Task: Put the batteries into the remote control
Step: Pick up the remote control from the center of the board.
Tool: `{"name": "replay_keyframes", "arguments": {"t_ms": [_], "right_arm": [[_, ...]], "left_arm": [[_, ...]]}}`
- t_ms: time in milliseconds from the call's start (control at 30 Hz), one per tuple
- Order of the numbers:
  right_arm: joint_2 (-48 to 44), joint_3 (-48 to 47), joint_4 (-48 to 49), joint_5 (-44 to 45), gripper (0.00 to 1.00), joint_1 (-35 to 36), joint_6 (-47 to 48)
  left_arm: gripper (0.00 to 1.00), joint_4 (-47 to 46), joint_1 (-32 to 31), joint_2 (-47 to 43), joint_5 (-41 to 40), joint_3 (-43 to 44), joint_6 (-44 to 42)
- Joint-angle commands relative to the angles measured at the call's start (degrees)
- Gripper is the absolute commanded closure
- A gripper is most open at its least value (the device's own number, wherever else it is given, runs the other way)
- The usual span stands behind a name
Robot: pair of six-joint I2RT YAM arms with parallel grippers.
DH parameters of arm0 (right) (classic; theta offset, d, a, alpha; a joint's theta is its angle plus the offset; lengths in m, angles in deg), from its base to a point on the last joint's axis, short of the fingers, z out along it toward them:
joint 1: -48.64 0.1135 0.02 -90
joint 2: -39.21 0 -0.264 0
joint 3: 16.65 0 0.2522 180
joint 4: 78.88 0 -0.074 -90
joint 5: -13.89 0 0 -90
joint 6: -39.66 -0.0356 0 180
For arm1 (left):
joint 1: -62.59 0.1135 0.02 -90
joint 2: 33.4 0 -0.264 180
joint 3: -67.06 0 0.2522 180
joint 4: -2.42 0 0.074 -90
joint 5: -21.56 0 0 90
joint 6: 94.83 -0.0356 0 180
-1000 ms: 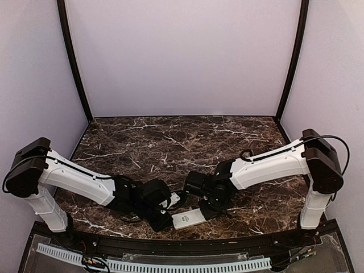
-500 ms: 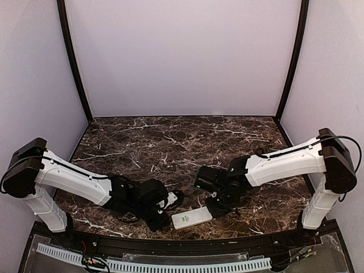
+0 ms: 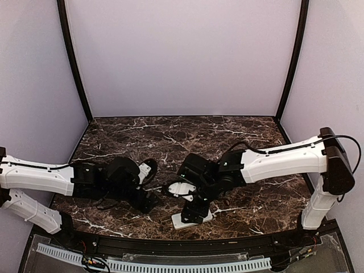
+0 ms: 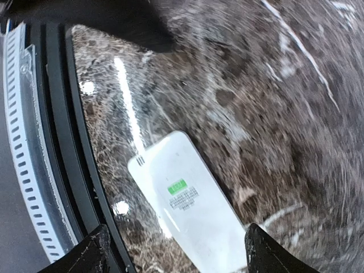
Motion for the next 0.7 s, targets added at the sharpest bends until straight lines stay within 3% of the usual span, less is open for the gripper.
{"name": "replay_keyframes", "arguments": {"t_ms": [0, 133, 367, 433, 567, 667], "right_arm": [[7.4, -4.8, -0.2, -2.9, 0.21, 2.3, 20.4], [12.8, -7.8, -0.3, -2.4, 0.21, 2.3, 25.4], [19.3, -11.2, -2.3, -1.4, 0.26, 2.3, 26.0], [19.8, -12.1, -4.0, -2.0, 0.34, 2.3, 26.0], [19.2, -13.0, -5.8, -2.2, 0.6, 2.5, 25.3], [18.0, -13.5, -6.0, -2.1, 0.65, 2.6, 24.3]], "left_arm": [[0.03, 2.7, 3.8, -5.5, -4.6, -3.1, 2.0], [0.01, 2.7, 6.7, -10.1, -5.0, -4.8, 2.6], [0.01, 3.0, 8.3, -15.9, -6.6, -6.8, 1.8], [0.01, 3.3, 8.2, -16.5, -6.7, -6.9, 1.4], [0.01, 1.1, 8.2, -17.5, -4.9, -7.6, -0.7], [0.02, -0.1, 8.3, -18.1, -3.8, -7.9, -2.5]]}}
